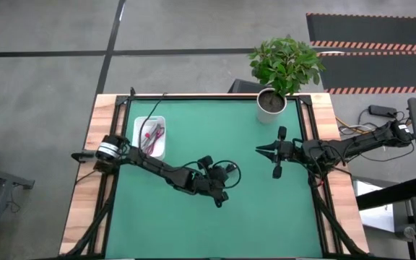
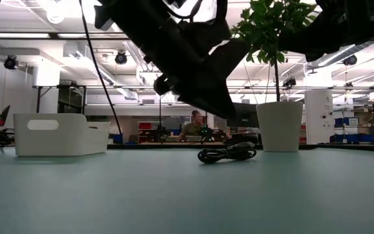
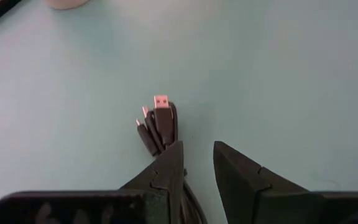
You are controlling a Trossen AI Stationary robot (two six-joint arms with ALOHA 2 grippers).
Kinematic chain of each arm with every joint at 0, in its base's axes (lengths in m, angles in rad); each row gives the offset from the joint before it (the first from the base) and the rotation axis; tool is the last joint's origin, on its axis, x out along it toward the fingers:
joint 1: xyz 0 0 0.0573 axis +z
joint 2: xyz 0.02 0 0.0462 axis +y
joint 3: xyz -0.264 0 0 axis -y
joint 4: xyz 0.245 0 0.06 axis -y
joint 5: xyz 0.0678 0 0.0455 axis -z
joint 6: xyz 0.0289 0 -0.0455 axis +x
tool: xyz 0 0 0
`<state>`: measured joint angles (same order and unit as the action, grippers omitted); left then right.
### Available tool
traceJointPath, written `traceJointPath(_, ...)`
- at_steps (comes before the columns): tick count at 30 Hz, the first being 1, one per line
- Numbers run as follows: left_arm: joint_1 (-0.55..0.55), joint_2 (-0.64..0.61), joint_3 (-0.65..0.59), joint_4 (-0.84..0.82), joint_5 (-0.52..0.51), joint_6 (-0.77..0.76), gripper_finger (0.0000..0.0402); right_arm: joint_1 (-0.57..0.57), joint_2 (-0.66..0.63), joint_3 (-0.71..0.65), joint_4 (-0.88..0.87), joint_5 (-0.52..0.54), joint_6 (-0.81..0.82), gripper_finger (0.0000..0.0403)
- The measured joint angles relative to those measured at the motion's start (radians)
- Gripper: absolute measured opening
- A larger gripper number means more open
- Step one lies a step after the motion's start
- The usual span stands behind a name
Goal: Pick and place USB-C Cables
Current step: Put the black charger cable into the white bin
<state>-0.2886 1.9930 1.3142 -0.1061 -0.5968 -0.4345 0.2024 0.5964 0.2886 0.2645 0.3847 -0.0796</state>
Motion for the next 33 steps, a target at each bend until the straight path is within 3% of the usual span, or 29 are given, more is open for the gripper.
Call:
traceJointPath(8,0.002,0.002,-0.01,0.002,0.0,-0.004,0.0088,0.0,0.0,0.0,-0.003,0.0,-0.002,0.0027)
traceJointPath(22,0.016,0.002,-0.012,0.02,-0.004,-0.006,0.0217,0.0,0.0,0.0,-0.009,0.0,-0.002,0.0027)
traceJointPath(33,0.016,0.002,-0.027,0.031,-0.009,-0.006,0.0228,0.0,0.0,-0.001,-0.022,0.0,0.0,0.0027)
